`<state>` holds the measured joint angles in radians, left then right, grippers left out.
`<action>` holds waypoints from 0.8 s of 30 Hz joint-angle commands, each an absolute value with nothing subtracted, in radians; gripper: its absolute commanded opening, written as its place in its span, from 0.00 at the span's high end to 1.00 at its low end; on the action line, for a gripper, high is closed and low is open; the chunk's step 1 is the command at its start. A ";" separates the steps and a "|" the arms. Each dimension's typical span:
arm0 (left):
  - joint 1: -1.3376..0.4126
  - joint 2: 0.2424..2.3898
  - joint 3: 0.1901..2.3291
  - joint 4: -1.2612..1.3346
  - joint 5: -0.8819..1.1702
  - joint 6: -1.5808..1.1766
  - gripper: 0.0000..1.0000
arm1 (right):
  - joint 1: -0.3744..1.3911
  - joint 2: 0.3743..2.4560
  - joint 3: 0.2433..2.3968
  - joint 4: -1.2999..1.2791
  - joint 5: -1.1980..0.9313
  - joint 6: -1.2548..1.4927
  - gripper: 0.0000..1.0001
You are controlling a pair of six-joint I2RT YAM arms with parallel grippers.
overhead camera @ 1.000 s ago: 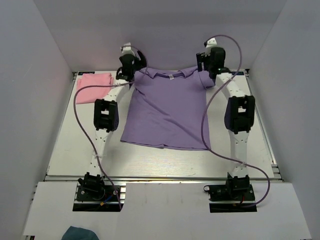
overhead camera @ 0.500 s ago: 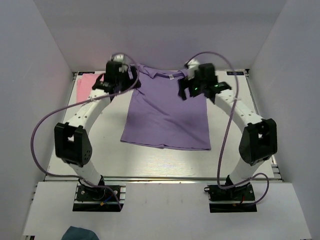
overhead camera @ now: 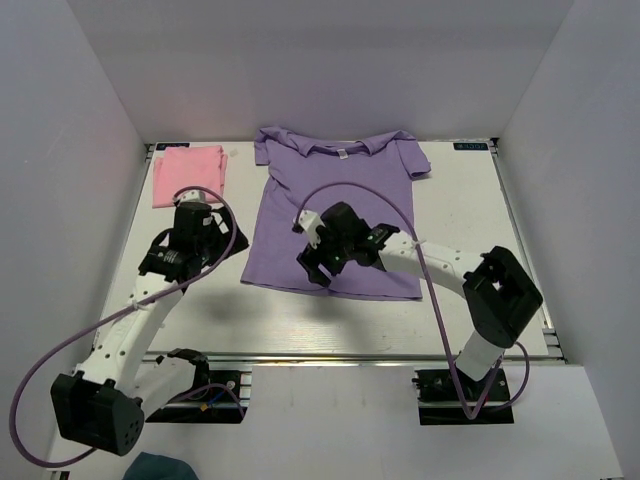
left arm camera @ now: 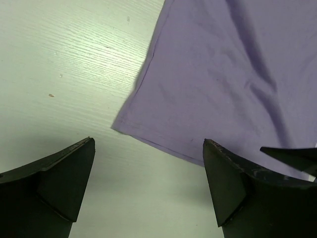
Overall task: Fold and stack the t-shirts
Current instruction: Flatten out the tshirt
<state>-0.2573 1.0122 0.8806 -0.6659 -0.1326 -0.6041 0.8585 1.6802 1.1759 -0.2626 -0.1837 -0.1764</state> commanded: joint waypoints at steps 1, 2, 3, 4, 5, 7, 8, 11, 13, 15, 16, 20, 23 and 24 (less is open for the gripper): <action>-0.258 1.058 0.854 -0.652 -0.097 -0.620 0.00 | 0.902 1.618 1.105 -0.242 -0.044 -0.184 0.22; -0.258 1.068 0.854 -0.634 -0.072 -0.620 0.00 | 0.908 1.624 1.073 -0.255 -0.010 -0.178 0.23; -0.258 1.080 0.845 -0.620 -0.063 -0.620 0.00 | 0.925 1.624 1.063 -0.259 0.029 -0.167 0.23; -0.258 1.080 0.830 -0.606 -0.043 -0.620 0.00 | 0.927 1.631 1.055 -0.268 0.097 -0.161 0.24; -0.258 1.080 0.821 -0.580 -0.032 -0.620 0.00 | 0.928 1.641 1.045 -0.268 0.118 -0.153 0.26; -0.258 1.101 0.810 -0.571 -0.009 -0.620 0.00 | 0.940 1.643 1.042 -0.272 0.171 -0.143 0.26; -0.258 1.101 0.810 -0.560 -0.009 -0.611 0.00 | 0.945 1.643 1.039 -0.270 0.182 -0.141 0.28; -0.258 1.120 0.810 -0.560 0.000 -0.611 0.00 | 0.956 1.658 1.029 -0.259 0.170 -0.147 0.29; -0.258 1.120 0.810 -0.560 0.000 -0.611 0.00 | 0.968 1.677 1.022 -0.250 0.184 -0.158 0.31; -0.258 1.129 0.810 -0.560 0.000 -0.601 0.00 | 0.973 1.692 1.019 -0.235 0.216 -0.156 0.31; -0.258 1.129 0.810 -0.549 0.000 -0.601 0.00 | 0.973 1.698 1.020 -0.227 0.222 -0.153 0.32; -0.258 1.138 0.801 -0.549 0.000 -0.601 0.00 | 0.979 1.723 1.032 -0.216 0.203 -0.153 0.32; -0.258 1.138 0.801 -0.549 0.000 -0.601 0.00 | 0.982 1.727 1.025 -0.199 0.218 -0.149 0.36; -0.258 1.138 0.801 -0.549 0.000 -0.601 0.00 | 0.986 1.726 1.022 -0.192 0.236 -0.147 0.39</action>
<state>-0.2573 1.1431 0.8066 -0.5663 -0.0109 -0.6094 0.9771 1.7260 1.0306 -0.2485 0.1947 -0.1585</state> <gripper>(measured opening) 0.994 0.627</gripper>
